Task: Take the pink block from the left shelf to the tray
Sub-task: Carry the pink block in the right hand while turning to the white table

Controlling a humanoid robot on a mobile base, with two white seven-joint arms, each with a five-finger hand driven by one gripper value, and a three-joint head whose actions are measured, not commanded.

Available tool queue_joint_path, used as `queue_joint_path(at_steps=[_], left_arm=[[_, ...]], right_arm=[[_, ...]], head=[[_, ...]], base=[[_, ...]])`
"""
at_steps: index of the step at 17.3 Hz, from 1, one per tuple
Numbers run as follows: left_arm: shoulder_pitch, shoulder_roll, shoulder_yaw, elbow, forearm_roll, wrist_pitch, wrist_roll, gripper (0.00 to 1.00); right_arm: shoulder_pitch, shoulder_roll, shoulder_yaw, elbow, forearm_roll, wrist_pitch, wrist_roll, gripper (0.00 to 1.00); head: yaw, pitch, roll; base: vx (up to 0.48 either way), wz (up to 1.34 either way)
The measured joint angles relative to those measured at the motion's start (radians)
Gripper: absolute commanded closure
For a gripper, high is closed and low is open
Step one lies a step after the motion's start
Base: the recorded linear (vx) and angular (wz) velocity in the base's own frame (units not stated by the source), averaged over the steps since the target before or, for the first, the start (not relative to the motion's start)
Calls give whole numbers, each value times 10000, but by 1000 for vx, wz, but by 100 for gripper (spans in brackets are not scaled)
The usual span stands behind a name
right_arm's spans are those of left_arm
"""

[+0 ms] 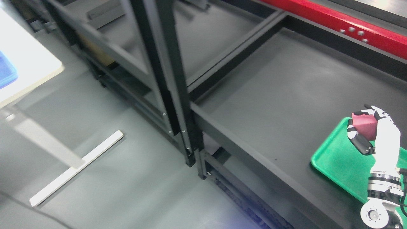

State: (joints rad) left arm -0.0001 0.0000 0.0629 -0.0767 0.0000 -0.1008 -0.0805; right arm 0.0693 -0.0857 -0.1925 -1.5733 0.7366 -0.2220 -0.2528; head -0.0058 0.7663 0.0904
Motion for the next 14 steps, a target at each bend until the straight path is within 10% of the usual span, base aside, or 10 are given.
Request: queue_joint_path(at_steps=[14], left_arm=[[1,0,0,0,0,-1,0,0]], right_arm=[[-11,175,33,-38,-289,51,-15,97]], head=[[0,2,0]], base=[[-135,757]])
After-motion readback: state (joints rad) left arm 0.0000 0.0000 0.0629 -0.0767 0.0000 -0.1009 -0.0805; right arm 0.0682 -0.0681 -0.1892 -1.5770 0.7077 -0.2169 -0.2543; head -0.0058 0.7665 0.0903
